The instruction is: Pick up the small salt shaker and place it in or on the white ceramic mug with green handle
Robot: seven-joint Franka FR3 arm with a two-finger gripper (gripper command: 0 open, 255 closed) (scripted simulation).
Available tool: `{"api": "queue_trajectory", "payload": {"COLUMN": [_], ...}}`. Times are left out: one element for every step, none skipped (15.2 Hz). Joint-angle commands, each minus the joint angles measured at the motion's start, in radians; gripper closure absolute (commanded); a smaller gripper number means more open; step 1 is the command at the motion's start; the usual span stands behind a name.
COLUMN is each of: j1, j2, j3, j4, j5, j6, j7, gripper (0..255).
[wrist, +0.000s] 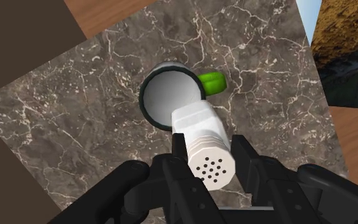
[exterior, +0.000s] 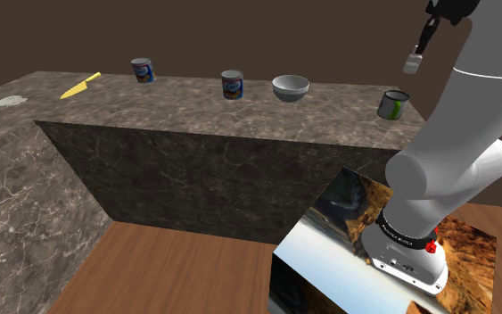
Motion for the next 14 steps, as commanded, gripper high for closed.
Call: {"api": "queue_trajectory", "payload": {"j1": [0.002, 0.003, 0.004, 0.005, 0.006, 0.007, 0.008, 0.008, 0.009, 0.009, 0.009, 0.009, 0.009, 0.009], "j2": [-0.004, -0.006, -0.007, -0.008, -0.009, -0.009, -0.01, -0.009, -0.009, -0.008, -0.007, -0.006, -0.004, -0.002], "j3": [0.0, 0.001, 0.001, 0.002, 0.002, 0.003, 0.003, 0.003, 0.004, 0.004, 0.004, 0.005, 0.005, 0.006], "j4": [-0.03, -0.046, -0.061, -0.075, -0.089, -0.103, -0.117, -0.13, -0.143, -0.156, -0.168, -0.18, -0.192, -0.204], "j5": [-0.002, -0.003, -0.004, -0.005, -0.005, -0.005, -0.005, -0.005, -0.004, -0.003, -0.002, -0.001, 0.001, 0.002], "j6": [0.028, 0.042, 0.055, 0.069, 0.083, 0.096, 0.11, 0.123, 0.137, 0.15, 0.163, 0.176, 0.189, 0.202], "j7": [-0.001, -0.001, -0.001, -0.001, -0.001, -0.001, -0.001, -0.002, -0.003, -0.003, -0.004, -0.005, -0.007, -0.008], "gripper": [255, 255, 255, 255, 255, 255, 255, 255, 255, 255, 255, 255, 255, 255]}}
